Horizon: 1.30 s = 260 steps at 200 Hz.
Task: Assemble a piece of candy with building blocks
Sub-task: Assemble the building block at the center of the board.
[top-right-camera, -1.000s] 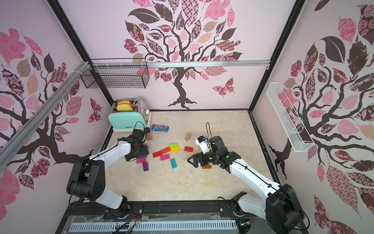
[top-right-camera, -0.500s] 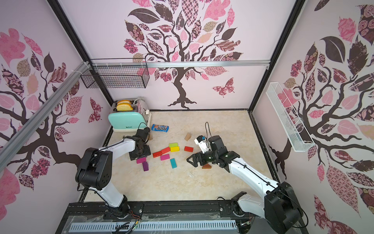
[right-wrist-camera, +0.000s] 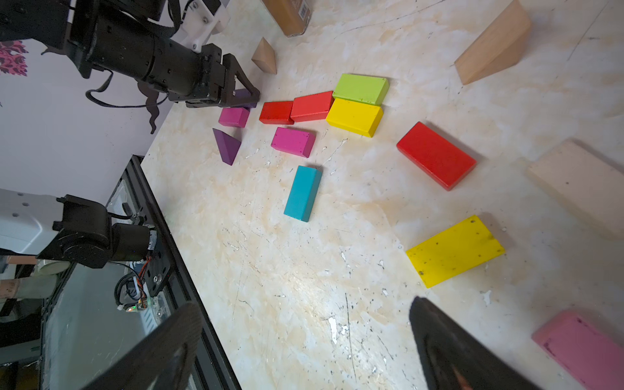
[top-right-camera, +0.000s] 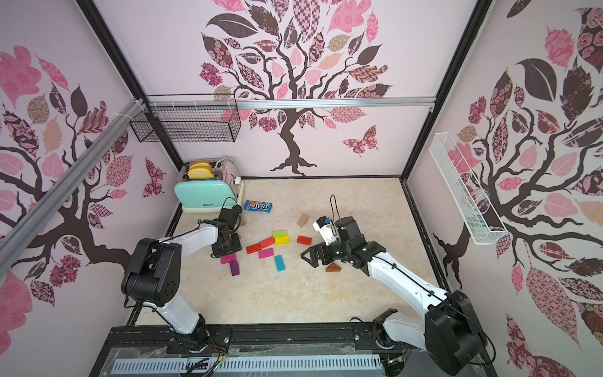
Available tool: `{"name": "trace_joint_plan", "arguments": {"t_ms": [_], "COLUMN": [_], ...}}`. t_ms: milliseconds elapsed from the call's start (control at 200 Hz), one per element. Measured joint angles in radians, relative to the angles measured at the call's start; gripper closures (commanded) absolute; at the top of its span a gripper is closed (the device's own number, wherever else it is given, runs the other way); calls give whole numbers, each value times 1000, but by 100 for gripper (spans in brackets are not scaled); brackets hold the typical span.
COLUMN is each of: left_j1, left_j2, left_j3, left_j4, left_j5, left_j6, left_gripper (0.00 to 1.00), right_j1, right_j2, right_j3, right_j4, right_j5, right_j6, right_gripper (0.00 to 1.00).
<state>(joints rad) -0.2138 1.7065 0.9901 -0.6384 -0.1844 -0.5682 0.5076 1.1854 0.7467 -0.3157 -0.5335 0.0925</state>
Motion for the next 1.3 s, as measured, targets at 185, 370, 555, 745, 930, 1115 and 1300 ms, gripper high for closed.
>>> {"name": "trace_joint_plan", "arguments": {"t_ms": [185, 370, 555, 745, 930, 1115, 1300], "left_j1": [-8, -45, -99, -131, -158, -176, -178], "left_j2": [74, 138, 141, 111, 105, 96, 94], "left_j3": [91, 173, 169, 125, 119, 111, 107], "left_j4": [11, 36, 58, 99, 103, 97, 65], "left_j5": [21, 34, 37, 41, 55, 60, 74], "left_j6": [-21, -37, -42, -55, -63, -74, -87], "left_gripper": [49, 48, 48, 47, 46, 39, 23], "right_j1": [0, 0, 0, 0, 0, 0, 0], "right_j2": [1, 0, -17, -20, -20, -20, -20], "right_j3": [48, 62, 55, 55, 55, 41, 40], "right_j4": [-20, -26, -43, -43, -43, -44, -47], "right_j5": [19, 39, 64, 73, 82, 89, 92], "right_j6": [0, 4, 9, 13, 13, 13, 12], "right_gripper": [1, 1, 1, 1, 1, 1, 1]}}
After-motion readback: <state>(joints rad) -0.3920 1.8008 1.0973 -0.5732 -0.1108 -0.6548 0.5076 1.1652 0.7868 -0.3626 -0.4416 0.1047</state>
